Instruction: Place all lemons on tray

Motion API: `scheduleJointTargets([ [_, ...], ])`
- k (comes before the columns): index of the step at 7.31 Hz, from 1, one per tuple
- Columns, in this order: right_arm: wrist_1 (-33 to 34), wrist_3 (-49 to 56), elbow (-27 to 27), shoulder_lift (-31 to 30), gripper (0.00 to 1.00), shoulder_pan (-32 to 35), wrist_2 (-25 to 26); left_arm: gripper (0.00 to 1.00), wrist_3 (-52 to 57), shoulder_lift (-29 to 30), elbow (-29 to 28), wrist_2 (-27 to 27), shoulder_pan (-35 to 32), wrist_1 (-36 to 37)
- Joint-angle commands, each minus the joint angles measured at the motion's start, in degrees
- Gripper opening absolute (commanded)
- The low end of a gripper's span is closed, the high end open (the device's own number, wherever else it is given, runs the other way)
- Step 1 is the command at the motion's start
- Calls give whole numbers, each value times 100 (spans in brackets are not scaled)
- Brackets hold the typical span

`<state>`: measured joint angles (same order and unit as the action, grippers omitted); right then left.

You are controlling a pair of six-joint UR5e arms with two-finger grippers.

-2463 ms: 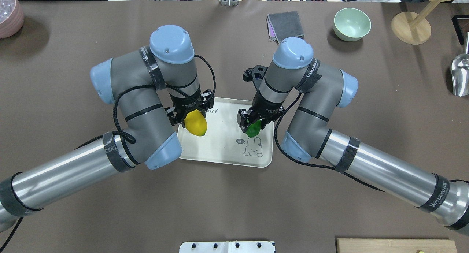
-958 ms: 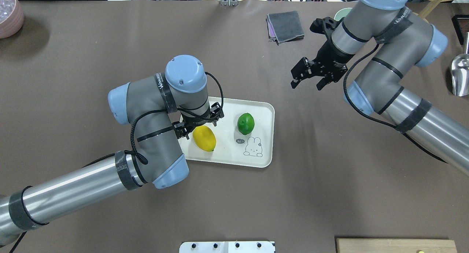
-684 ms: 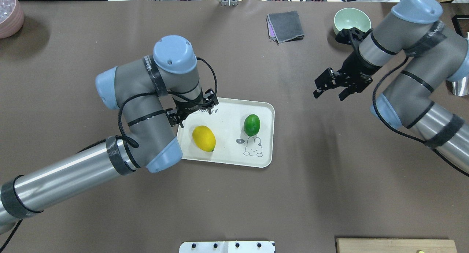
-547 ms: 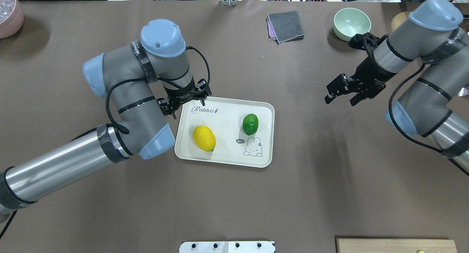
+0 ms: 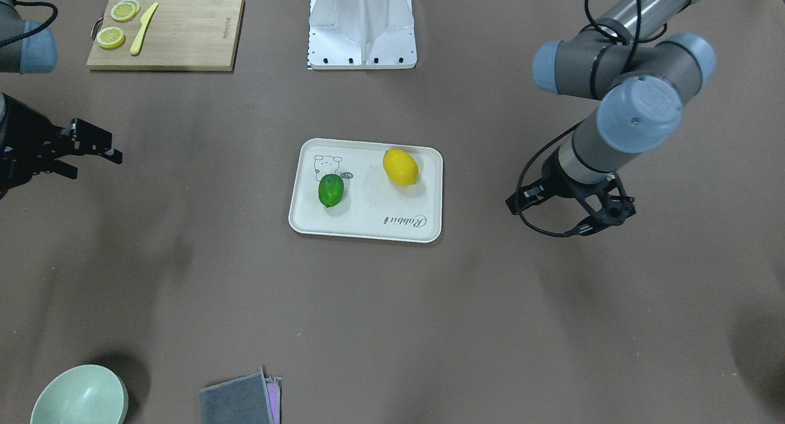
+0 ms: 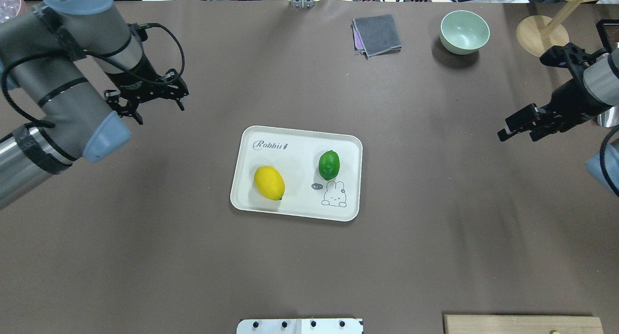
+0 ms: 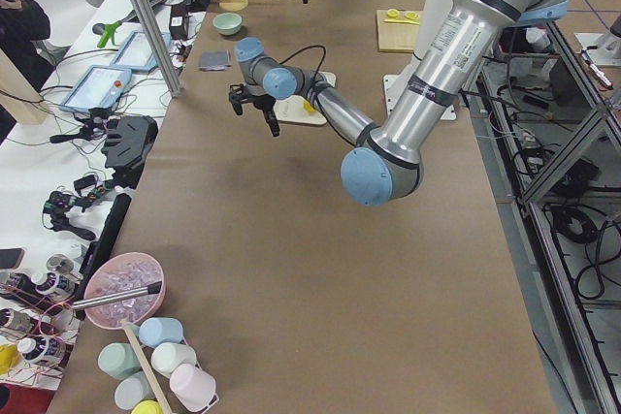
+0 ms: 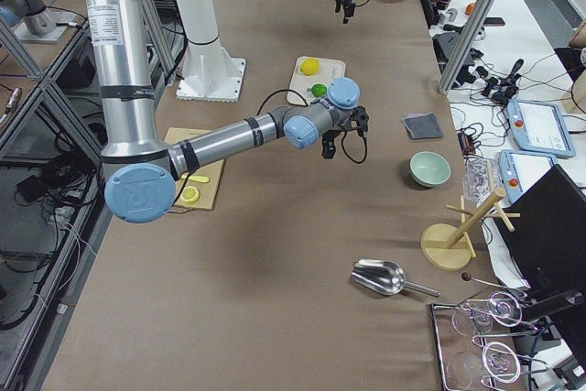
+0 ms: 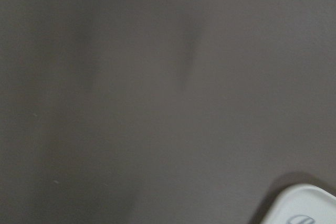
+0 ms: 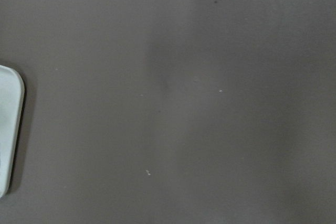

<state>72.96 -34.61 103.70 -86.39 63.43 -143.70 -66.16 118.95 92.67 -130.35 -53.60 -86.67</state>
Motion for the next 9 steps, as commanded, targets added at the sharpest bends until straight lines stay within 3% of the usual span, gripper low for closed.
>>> scheduleJointTargets([
  [1,51,560,55,-465,99,528,79,98,1161,-817,32,-78,-518,-8],
  [3,252,692,28,-781,99,985,342,98,2365,-1364,-46,-366,-1229,0],
  [4,1002,910,11,-835,99,1283,378,98,2988,-1471,-308,-595,-1554,-17],
  [7,2683,1528,-16,-766,99,1882,554,98,4281,-1927,-661,-614,-2082,-43],
  [9,2978,1641,45,-757,99,1989,763,98,5031,-2357,-803,-615,-2452,-113],
])
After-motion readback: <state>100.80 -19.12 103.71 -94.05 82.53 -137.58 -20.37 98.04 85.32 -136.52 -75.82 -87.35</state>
